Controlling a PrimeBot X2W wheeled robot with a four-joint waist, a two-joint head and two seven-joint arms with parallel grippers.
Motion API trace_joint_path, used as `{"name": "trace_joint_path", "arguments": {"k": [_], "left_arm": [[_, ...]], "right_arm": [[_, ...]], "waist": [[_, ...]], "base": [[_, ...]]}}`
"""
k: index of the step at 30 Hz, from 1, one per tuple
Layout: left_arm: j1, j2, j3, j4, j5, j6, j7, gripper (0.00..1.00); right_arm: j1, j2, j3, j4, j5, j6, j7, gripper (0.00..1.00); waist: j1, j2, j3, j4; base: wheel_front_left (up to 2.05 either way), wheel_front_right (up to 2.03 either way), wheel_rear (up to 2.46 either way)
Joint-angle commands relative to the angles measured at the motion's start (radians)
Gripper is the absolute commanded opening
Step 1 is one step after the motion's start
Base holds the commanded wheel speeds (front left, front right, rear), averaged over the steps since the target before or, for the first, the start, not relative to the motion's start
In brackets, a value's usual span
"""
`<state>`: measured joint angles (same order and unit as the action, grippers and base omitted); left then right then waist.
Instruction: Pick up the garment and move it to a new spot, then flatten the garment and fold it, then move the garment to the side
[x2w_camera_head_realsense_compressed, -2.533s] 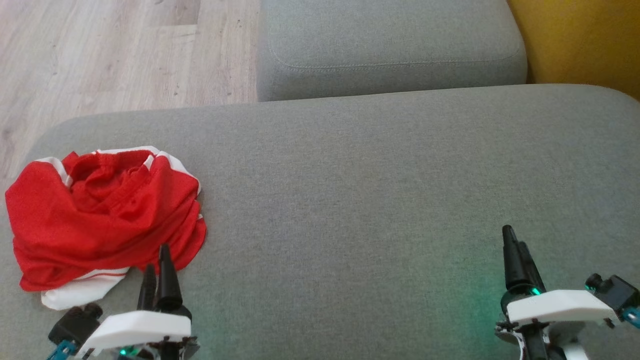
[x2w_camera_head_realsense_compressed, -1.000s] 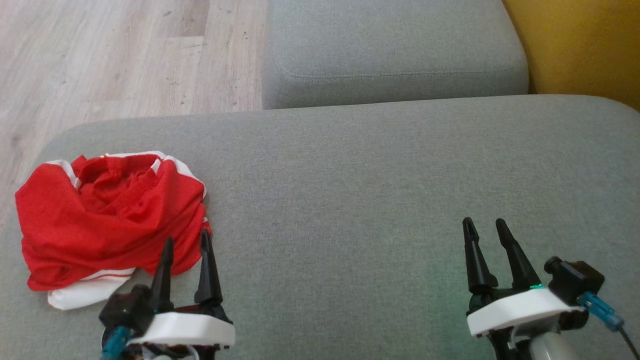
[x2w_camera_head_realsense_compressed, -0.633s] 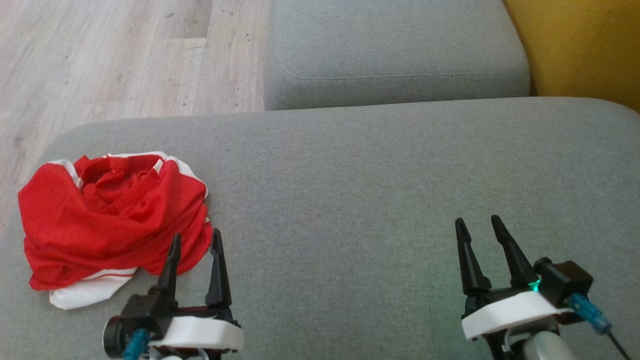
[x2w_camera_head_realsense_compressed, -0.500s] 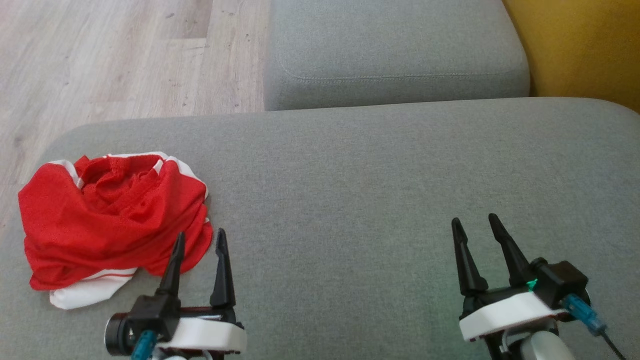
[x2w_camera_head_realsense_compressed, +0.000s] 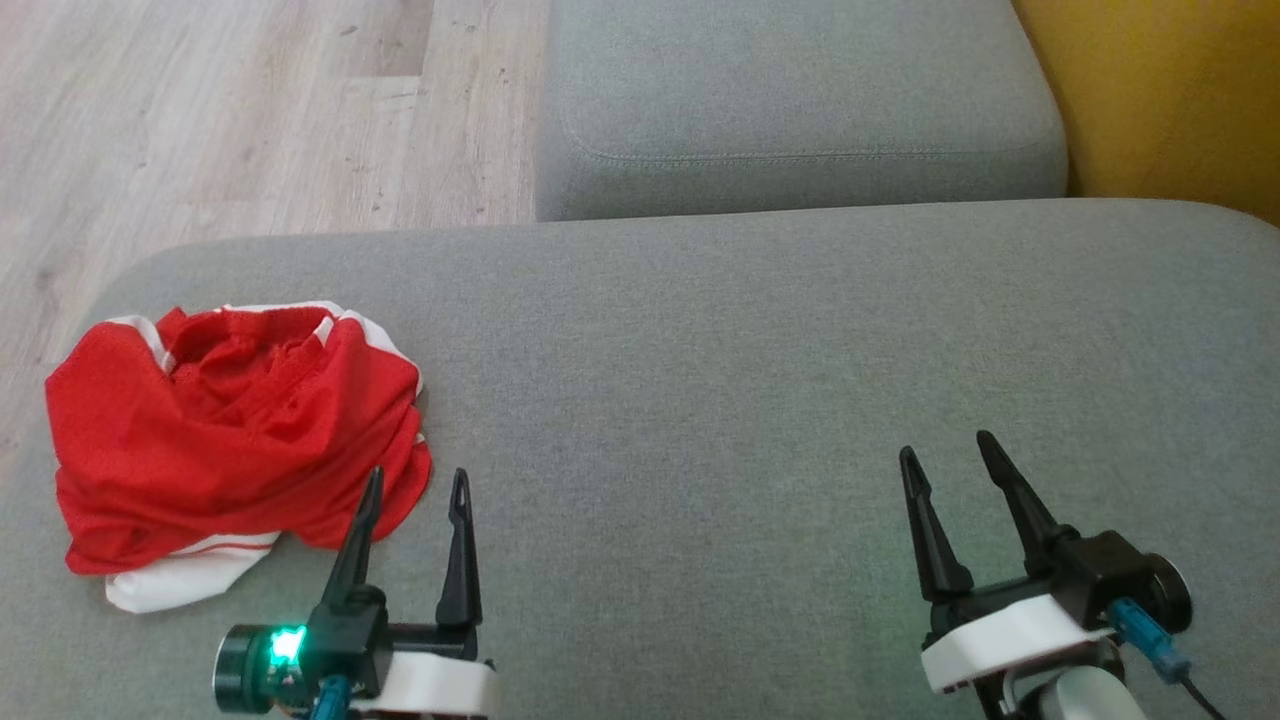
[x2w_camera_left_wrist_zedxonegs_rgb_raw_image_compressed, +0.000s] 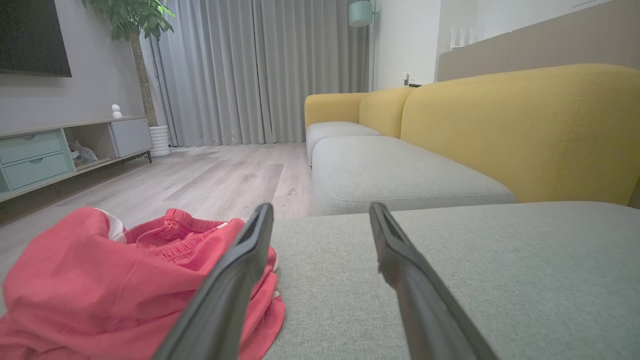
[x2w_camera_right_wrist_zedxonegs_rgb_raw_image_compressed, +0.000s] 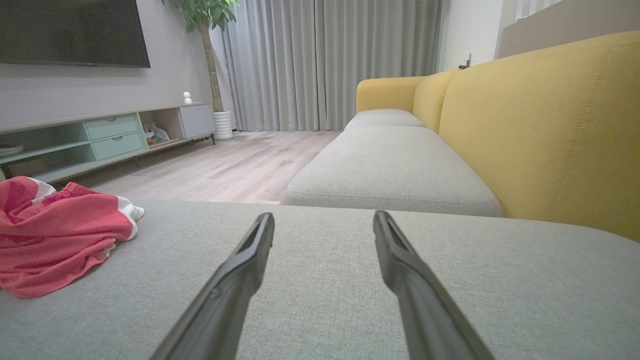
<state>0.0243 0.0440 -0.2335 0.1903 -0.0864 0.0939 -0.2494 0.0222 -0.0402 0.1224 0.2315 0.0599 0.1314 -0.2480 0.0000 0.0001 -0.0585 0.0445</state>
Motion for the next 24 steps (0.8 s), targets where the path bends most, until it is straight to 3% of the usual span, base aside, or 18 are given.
{"name": "trace_joint_path", "arguments": {"k": [1,18,24], "left_arm": [[-0.041,0.006,0.025,-0.026,0.009,0.006,-0.012,1.00],[-0.061,0.006,0.053,0.035,-0.029,0.005,-0.012,1.00],[-0.075,0.006,0.051,0.045,-0.051,0.023,-0.012,1.00]], "right_arm": [[-0.051,-0.010,0.017,-0.025,-0.012,-0.001,-0.014,1.00],[-0.054,-0.010,-0.005,-0.017,0.001,-0.001,-0.014,1.00],[-0.051,-0.010,-0.008,-0.017,0.000,-0.001,-0.014,1.00]], "waist": [[0.0000,-0.0001,0.001,0.000],[0.0000,-0.0001,0.019,0.005],[0.0000,-0.0001,0.029,0.046]], "base": [[0.00,0.00,0.00],[0.00,0.00,0.00],[0.00,0.00,0.00]]}}
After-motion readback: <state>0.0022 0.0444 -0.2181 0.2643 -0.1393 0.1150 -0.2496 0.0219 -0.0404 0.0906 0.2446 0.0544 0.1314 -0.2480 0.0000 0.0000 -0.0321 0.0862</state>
